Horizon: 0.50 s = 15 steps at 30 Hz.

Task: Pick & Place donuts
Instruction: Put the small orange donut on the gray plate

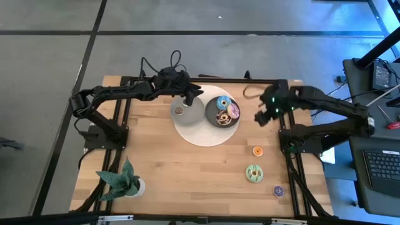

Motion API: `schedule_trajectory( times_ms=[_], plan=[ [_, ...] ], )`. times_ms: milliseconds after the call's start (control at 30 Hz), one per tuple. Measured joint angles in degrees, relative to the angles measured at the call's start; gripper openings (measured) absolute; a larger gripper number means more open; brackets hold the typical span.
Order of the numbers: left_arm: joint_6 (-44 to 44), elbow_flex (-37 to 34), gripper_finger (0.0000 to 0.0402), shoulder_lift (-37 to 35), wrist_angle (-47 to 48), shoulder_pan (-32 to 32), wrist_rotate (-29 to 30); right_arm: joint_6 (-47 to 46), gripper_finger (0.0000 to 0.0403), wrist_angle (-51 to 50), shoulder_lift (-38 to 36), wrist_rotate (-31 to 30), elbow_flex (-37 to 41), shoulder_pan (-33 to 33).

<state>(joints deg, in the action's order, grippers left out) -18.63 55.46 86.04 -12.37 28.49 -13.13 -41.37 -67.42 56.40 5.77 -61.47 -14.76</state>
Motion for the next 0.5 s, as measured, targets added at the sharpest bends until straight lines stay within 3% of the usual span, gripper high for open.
schedule_trajectory(
  times_ms=[300,500],
  plan=[
    [4.35,0.00,0.0159,0.04,-5.36,-0.13,0.05,-27.84,0.0200,-1.06,1.52,-11.95,0.00,20.99],
    [4.32,0.00,0.0158,0.04,-5.41,0.63,-0.01,-32.08,0.0200,-3.06,6.41,-15.16,-0.02,26.91]
  ],
)
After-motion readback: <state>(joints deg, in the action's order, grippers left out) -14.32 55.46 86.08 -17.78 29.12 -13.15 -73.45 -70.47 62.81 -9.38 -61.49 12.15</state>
